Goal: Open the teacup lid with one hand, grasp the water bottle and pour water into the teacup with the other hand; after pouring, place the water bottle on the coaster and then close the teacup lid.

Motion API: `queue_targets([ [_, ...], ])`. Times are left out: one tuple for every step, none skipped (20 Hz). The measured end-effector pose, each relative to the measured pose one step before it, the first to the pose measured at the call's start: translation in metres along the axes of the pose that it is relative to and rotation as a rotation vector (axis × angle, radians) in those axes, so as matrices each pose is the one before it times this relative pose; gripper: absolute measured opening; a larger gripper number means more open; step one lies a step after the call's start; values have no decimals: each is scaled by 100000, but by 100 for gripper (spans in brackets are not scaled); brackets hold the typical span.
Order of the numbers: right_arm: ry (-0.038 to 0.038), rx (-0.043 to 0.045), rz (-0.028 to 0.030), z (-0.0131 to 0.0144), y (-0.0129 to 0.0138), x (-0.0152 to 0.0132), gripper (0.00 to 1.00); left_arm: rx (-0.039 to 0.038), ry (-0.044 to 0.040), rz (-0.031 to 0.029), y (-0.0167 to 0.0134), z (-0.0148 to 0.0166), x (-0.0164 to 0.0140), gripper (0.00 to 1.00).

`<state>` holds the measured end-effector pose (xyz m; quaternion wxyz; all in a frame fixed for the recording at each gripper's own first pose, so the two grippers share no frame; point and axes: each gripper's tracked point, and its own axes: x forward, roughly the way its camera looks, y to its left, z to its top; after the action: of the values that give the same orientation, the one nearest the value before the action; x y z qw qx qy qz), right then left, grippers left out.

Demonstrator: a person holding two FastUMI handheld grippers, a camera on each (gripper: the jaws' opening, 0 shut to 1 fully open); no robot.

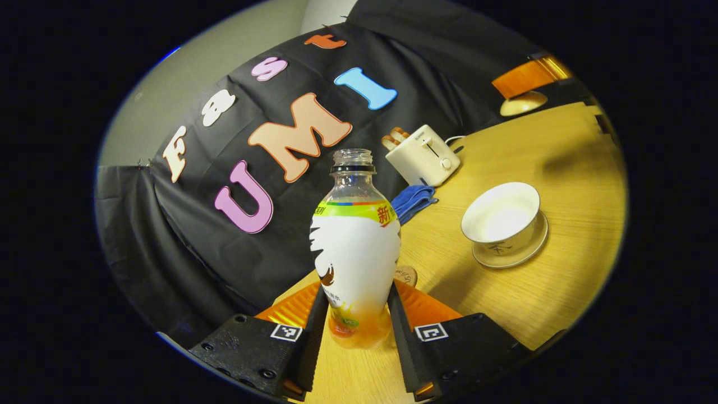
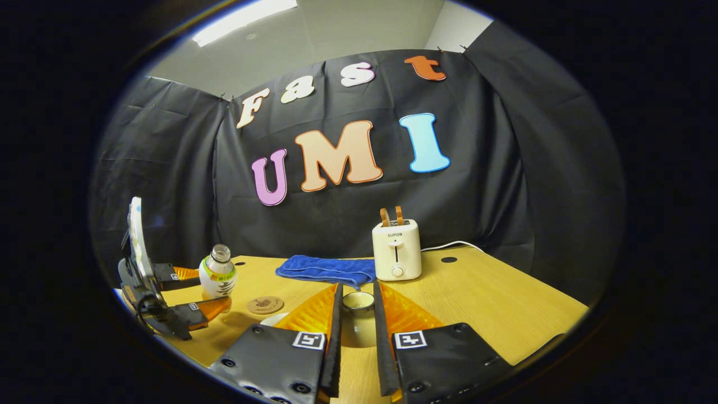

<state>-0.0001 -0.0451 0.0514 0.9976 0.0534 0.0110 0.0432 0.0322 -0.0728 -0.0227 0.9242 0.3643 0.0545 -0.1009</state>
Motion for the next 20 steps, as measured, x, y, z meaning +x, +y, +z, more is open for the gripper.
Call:
queue_targets([
  [-257,12,-283,73,-171,-54,31,2964,879,-384,-311,-200,-5,57],
  [-71,174,-178,1,-156,-56,30,3483,1474,-478,-304,-314,258,58],
  [-120,338,27,48,1,66,29,3372,382,-42,-113,-218,-251,58],
  [-24,280,59,86,5,-34,30,3528,50,182,-120,-1,-143,58],
  [99,124,-41,-2,-64,7,31,3319,412,378,-60,-51,43,58],
  [178,109,-3,-142,-125,25,30,3260,367,543,-37,-261,57,58],
  [189,93,346,-66,-31,50,30,3198,215,246,-110,-249,69,58],
  [278,100,195,-64,128,8,32,2885,367,-80,-242,-174,-102,58],
  [207,29,163,-92,67,-43,32,2895,456,-79,-202,-115,-230,58],
  [-1,9,-89,-46,-99,68,30,3360,257,-66,-100,-81,-99,58],
  [-24,-14,-39,50,-50,43,30,3681,705,165,-3,-162,118,58],
  [156,2,-117,-86,-10,-17,31,3706,636,343,-139,-163,71,58],
  [7,82,-49,2,-52,57,32,3337,364,466,-81,-149,86,58],
  [280,86,-7,-87,-72,57,30,2918,-124,355,-17,84,28,58],
  [263,167,-32,-50,-14,65,29,2455,-164,275,227,195,-118,58],
  [222,63,116,-101,-4,-6,30,2192,-97,-13,136,122,81,58],
  [75,-21,57,-36,32,-45,29,2311,126,-272,88,98,75,58],
  [39,-51,144,13,10,20,31,2512,36,-224,132,83,103,58],
  [105,-120,132,8,45,106,30,2507,215,-271,166,-51,205,58],
  [43,-85,39,-79,1,-103,31,2322,618,-246,-60,-172,64,58],
])
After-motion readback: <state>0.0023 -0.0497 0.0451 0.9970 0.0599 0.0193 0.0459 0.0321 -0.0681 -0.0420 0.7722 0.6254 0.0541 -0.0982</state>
